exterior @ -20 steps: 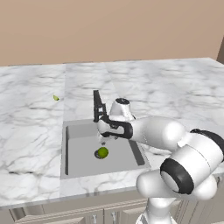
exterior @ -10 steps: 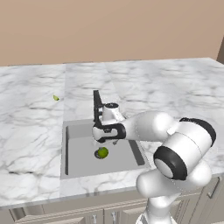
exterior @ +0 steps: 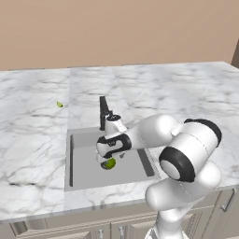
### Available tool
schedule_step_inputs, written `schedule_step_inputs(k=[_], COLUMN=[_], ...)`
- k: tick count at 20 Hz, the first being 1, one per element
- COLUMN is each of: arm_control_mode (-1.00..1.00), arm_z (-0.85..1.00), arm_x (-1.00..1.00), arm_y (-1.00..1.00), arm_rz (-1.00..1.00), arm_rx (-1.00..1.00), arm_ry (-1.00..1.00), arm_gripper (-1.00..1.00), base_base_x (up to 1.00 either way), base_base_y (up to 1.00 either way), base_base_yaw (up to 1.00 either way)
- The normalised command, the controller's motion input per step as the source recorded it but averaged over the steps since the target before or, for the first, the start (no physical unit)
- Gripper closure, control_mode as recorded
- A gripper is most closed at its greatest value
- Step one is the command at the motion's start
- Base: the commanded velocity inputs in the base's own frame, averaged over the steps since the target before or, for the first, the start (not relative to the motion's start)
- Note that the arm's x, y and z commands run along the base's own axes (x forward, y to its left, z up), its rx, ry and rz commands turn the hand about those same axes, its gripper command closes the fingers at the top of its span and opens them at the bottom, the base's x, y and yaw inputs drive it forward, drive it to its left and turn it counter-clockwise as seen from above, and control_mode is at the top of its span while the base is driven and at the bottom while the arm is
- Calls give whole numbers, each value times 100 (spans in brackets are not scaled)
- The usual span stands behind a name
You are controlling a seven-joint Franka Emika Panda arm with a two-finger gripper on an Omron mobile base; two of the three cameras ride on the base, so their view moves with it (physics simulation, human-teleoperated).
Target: Turn on the sink faucet. Then move the lime from the counter to the sink. Turn off the sink. Move the vegetable from the sink to the pot next to the stove. Finally move the pot to the front left burner.
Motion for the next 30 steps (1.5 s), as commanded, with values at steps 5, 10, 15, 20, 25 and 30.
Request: schedule_step_inputs(k=[5, 10, 15, 20, 25, 30], arm_control_mode=[-100, -100, -100, -100, -100, -100], arm_z=[-18, -21, -20, -20, -16, -17], arm_x=[20, 23, 24, 23, 19, 19], arm_y=[1, 4, 2, 3, 2, 3], arm_rz=[0, -1, -1, -1, -2, -3], arm_rx=[-2, -2, -2, -3, -2, -1], arm_ry=[0, 0, 0, 0, 0, 0], arm_gripper=[-100, -100, -100, -100, -100, -100], base_base_x=[0, 0, 0, 0, 0, 0], base_base_y=[0, 0, 0, 0, 0, 0], base_base_yaw=[0, 0, 0, 0, 0, 0])
